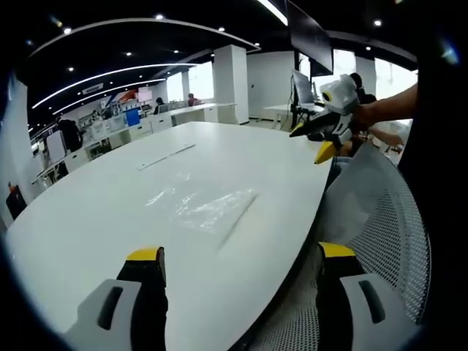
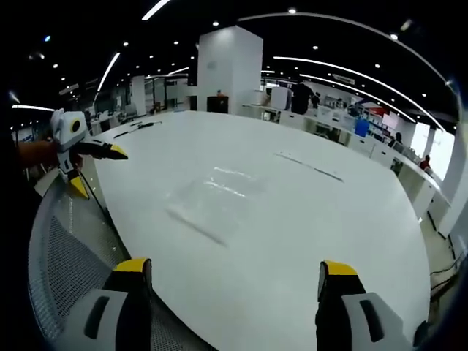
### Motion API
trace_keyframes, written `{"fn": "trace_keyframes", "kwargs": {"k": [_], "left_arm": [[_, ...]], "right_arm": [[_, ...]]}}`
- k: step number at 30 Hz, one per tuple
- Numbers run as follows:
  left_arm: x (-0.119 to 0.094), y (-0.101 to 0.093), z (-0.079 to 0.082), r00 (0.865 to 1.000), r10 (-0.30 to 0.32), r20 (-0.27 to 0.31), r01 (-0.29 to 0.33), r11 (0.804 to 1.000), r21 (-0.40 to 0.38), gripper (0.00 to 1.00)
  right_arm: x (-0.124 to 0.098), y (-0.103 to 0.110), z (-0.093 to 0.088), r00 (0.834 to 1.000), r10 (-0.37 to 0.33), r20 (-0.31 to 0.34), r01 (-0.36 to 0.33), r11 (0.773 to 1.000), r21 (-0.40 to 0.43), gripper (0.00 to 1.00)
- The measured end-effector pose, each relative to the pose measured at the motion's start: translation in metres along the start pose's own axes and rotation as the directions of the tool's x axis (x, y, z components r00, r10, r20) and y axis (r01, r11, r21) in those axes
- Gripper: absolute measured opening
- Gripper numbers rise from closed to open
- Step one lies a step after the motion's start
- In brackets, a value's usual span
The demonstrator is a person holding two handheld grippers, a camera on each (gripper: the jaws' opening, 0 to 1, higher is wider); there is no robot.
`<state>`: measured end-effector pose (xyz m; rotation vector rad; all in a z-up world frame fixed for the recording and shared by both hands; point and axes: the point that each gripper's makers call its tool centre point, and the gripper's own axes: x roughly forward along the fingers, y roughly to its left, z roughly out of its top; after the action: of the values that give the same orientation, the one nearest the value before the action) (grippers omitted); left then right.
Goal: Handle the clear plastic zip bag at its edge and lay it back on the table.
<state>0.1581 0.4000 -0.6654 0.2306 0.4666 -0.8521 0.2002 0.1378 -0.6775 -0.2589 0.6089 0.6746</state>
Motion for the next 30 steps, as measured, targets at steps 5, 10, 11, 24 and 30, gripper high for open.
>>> {"fn": "trace_keyframes", "kwargs": {"k": [5, 10, 11, 24, 30], "left_arm": [[-0.001, -0.003, -0.003, 1.0, -0.001, -0.002, 0.001, 1.0, -0.003, 0.82], [-0.003, -0.005, -0.004, 1.0, 0.001, -0.007, -0.001, 1.0, 0.002, 0.81], [-0.003, -0.005, -0.004, 1.0, 0.002, -0.007, -0.002, 1.0, 0.004, 0.81], [-0.006, -0.002, -0.006, 1.0, 0.013, -0.011, -0.012, 1.0, 0.015, 0.8], [-0.004, -0.003, -0.007, 1.0, 0.007, -0.014, -0.006, 1.0, 0.026, 0.8]], "right_arm": [[-0.006, 0.005, -0.005, 1.0, 0.001, 0.006, -0.001, 1.0, 0.022, 0.96], [-0.01, 0.011, -0.01, 1.0, 0.004, 0.002, -0.004, 0.999, 0.039, 0.96], [-0.011, 0.013, -0.011, 1.0, 0.004, 0.004, -0.004, 0.999, 0.04, 0.96], [-0.017, 0.024, -0.017, 1.0, 0.013, 0.01, -0.014, 0.999, 0.039, 0.96], [-0.018, 0.02, -0.014, 1.0, 0.002, 0.017, -0.002, 0.999, 0.032, 0.96]]}}
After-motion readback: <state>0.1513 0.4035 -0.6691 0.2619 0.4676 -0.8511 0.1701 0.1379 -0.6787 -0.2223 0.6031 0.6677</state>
